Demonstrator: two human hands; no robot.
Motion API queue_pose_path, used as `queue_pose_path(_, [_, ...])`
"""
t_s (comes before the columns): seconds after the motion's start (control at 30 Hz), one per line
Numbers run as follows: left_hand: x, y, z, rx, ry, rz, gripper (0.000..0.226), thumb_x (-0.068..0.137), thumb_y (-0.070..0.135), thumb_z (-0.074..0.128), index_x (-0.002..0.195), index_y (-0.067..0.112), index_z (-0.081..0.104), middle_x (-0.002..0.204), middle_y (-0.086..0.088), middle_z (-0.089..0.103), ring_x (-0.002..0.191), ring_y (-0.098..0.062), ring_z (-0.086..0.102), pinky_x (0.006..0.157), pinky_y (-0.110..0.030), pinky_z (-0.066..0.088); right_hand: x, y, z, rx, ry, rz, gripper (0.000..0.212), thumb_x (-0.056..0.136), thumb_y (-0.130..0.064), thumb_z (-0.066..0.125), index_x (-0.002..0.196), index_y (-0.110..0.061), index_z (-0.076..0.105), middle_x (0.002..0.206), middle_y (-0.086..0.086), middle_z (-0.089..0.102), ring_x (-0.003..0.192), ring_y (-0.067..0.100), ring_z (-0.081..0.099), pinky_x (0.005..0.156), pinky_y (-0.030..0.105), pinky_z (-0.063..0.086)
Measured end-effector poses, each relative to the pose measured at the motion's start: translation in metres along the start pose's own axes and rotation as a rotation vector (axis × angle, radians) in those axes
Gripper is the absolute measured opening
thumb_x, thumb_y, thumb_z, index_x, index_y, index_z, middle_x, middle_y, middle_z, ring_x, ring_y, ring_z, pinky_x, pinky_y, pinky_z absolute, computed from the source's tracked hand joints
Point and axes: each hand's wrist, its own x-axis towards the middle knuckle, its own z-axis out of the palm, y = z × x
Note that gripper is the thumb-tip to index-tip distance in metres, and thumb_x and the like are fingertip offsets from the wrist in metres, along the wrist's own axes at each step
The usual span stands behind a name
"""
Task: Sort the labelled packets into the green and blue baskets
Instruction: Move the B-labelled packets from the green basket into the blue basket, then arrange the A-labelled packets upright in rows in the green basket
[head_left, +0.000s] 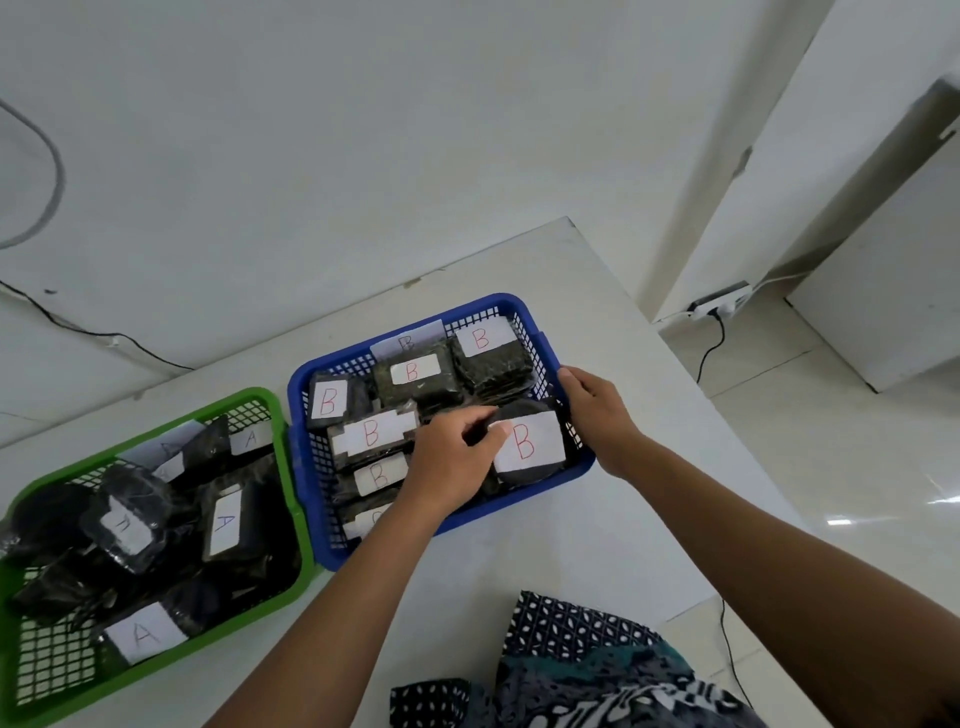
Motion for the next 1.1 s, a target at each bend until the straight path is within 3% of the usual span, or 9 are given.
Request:
queue_pose_path(0.23, [0.001, 0.006, 0.005, 0.021, 0.051, 0.02, 0.037, 0.09, 0.043, 0.068, 0.122, 0.024, 0.071, 0.113, 0.012, 0.071, 0.096, 0.003, 0.061, 0.076, -0.006, 0.041, 0.0, -0.002, 0.001, -0.06, 0.017, -0.03, 0.036, 0.105, -0.033, 0.041, 0.093, -0.015, 0.069, 0.085, 0.004, 0.074, 0.082, 0.024, 0.07, 0.07, 0.036, 0.053])
queue_pose_path(0.3, [0.0, 0.004, -0.002, 0.003, 0.059, 0.016, 0.039, 0.089, 0.046, 0.068, 0.123, 0.027, 0.07, 0.111, 0.016, 0.07, 0.096, 0.009, 0.061, 0.075, -0.002, 0.041, 0.001, -0.007, 0.002, -0.195, 0.044, -0.086, 0.032, 0.104, -0.033, 0.042, 0.104, -0.017, 0.07, 0.096, 0.001, 0.073, 0.089, 0.021, 0.068, 0.074, 0.034, 0.053])
queue_pose_path(0.37, [0.0, 0.001, -0.016, 0.025, 0.105, 0.035, 0.038, 0.089, 0.049, 0.066, 0.122, 0.029, 0.07, 0.108, 0.019, 0.069, 0.094, 0.016, 0.058, 0.07, 0.001, 0.04, 0.002, -0.016, 0.003, -0.327, 0.096, -0.16, 0.034, 0.104, -0.036, 0.044, 0.124, -0.019, 0.065, 0.111, -0.001, 0.071, 0.092, 0.012, 0.065, 0.073, 0.02, 0.05])
queue_pose_path(0.43, [-0.001, -0.006, -0.036, 0.062, 0.18, 0.082, 0.036, 0.091, 0.045, 0.066, 0.121, 0.027, 0.07, 0.109, 0.016, 0.069, 0.094, 0.011, 0.06, 0.073, -0.001, 0.042, 0.003, -0.032, 0.007, -0.41, 0.111, -0.238, 0.036, 0.103, -0.039, 0.046, 0.132, -0.022, 0.061, 0.115, -0.002, 0.069, 0.082, 0.0, 0.06, 0.064, 0.007, 0.042])
queue_pose_path(0.53, [-0.003, -0.023, -0.075, 0.109, 0.31, 0.133, 0.033, 0.091, 0.039, 0.068, 0.12, 0.022, 0.071, 0.114, 0.009, 0.07, 0.1, -0.004, 0.062, 0.082, -0.015, 0.049, 0.005, -0.063, 0.019, -0.548, 0.066, -0.355, 0.041, 0.102, -0.042, 0.047, 0.138, -0.022, 0.056, 0.127, 0.003, 0.066, 0.102, 0.019, 0.064, 0.087, 0.031, 0.051])
queue_pose_path(0.63, [-0.008, -0.046, -0.117, 0.191, 0.392, 0.144, 0.034, 0.091, 0.04, 0.066, 0.119, 0.022, 0.071, 0.116, 0.007, 0.07, 0.103, -0.008, 0.062, 0.089, -0.026, 0.05, 0.001, -0.092, 0.043, -0.683, 0.018, -0.507, 0.045, 0.102, -0.04, 0.049, 0.142, -0.019, 0.053, 0.143, 0.002, 0.058, 0.129, 0.022, 0.053, 0.106, 0.036, 0.041])
queue_pose_path(0.77, [-0.027, -0.082, -0.166, 0.308, 0.453, 0.12, 0.036, 0.093, 0.034, 0.066, 0.124, 0.016, 0.067, 0.127, -0.003, 0.066, 0.118, -0.021, 0.059, 0.103, -0.042, 0.047, -0.02, -0.116, 0.105, -0.773, -0.117, -0.65, 0.047, 0.102, -0.043, 0.048, 0.145, -0.024, 0.048, 0.15, 0.002, 0.05, 0.135, 0.022, 0.048, 0.108, 0.039, 0.041])
queue_pose_path(0.93, [-0.064, -0.131, -0.213, 0.437, 0.508, 0.118, 0.038, 0.093, 0.028, 0.067, 0.128, 0.012, 0.066, 0.131, -0.004, 0.063, 0.125, -0.02, 0.052, 0.11, -0.035, 0.038, -0.056, -0.116, 0.2, -0.821, -0.285, -0.755, 0.049, 0.102, -0.044, 0.047, 0.148, -0.026, 0.045, 0.157, 0.002, 0.041, 0.141, 0.022, 0.041, 0.111, 0.041, 0.037])
queue_pose_path(1.1, [-0.094, -0.18, -0.245, 0.483, 0.491, 0.099, 0.038, 0.091, 0.026, 0.07, 0.126, 0.01, 0.068, 0.131, -0.004, 0.063, 0.125, -0.021, 0.053, 0.108, -0.041, 0.044, -0.087, -0.098, 0.272, -0.868, -0.42, -0.773, 0.048, 0.101, -0.042, 0.05, 0.145, -0.024, 0.048, 0.153, 0.002, 0.046, 0.139, 0.023, 0.042, 0.109, 0.045, 0.041])
